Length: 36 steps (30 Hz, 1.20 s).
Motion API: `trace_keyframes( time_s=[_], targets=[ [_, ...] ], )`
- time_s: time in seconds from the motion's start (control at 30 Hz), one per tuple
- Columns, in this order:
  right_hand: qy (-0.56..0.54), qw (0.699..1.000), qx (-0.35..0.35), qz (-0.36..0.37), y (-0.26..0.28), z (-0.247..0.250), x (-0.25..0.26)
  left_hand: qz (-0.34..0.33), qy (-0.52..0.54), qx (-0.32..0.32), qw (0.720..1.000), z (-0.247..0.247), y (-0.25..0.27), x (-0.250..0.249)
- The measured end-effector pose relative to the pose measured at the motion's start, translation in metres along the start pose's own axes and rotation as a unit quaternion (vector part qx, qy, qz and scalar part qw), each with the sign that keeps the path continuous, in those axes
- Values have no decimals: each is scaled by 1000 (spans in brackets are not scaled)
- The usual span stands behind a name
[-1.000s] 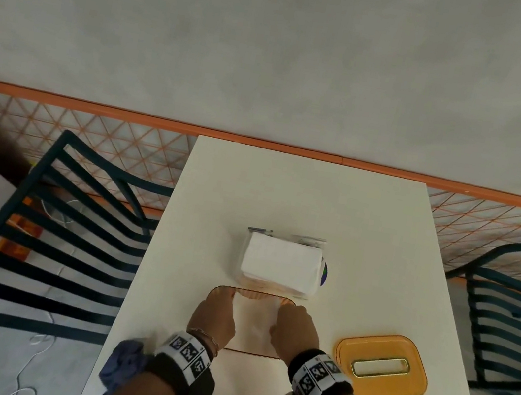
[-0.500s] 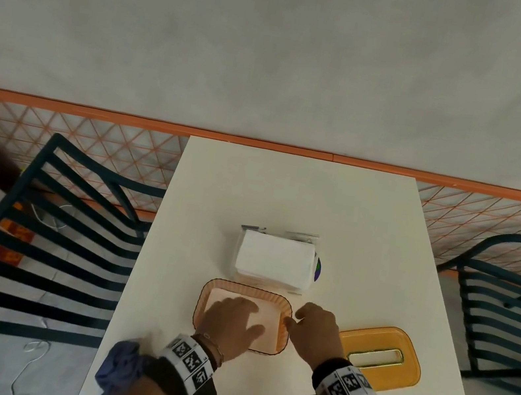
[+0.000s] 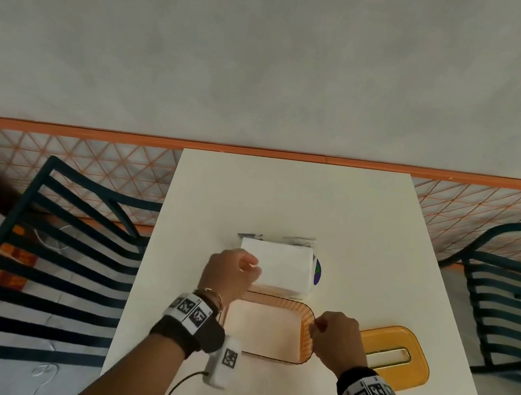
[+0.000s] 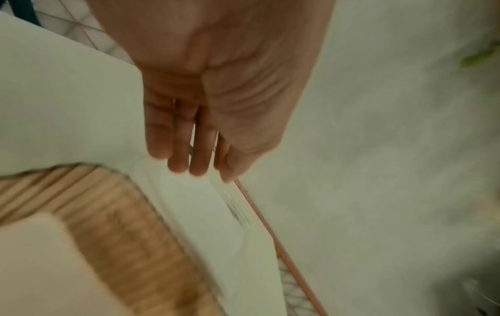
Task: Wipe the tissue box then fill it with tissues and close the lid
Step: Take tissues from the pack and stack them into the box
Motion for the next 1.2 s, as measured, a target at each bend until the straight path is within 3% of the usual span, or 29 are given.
trace_keyframes(
  time_s=[0.07, 0.17, 0.53, 0.63, 0.8, 1.03, 1.2],
  targets=[
    [-3, 1000, 1, -2, 2, 1, -2, 61, -21, -16, 998, 7, -26, 14],
    [-14, 1000, 3, 1, 3, 2, -3, 86, -83, 50, 992, -12, -50, 22],
    [-49, 999, 21, 1, -3, 2, -9, 143, -5, 22, 989, -16, -53, 25],
    [-52, 998, 24, -2, -3, 2, -10, 144, 39, 24, 988, -18, -55, 24],
    [-58, 998, 26, -3, -4, 1, -11, 138, 133, 81, 978, -36, -58, 25],
    [-62, 998, 30, -12, -4, 2, -12, 78, 209, 116, 968, -49, -55, 15],
    [-42, 998, 30, -18, -8, 12, -11, 125, 320, 146, 928, -50, -38, 17]
  ],
)
Point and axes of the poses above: each hand's wrist, its own y-axis away from the middle knuckle, its own z-axis out of the back of the hand, x = y × z, the point moved 9 cm from there along -y, towards the middle knuckle, and after that the axes turned 15 degrees about -y, right-handed, at the moved point
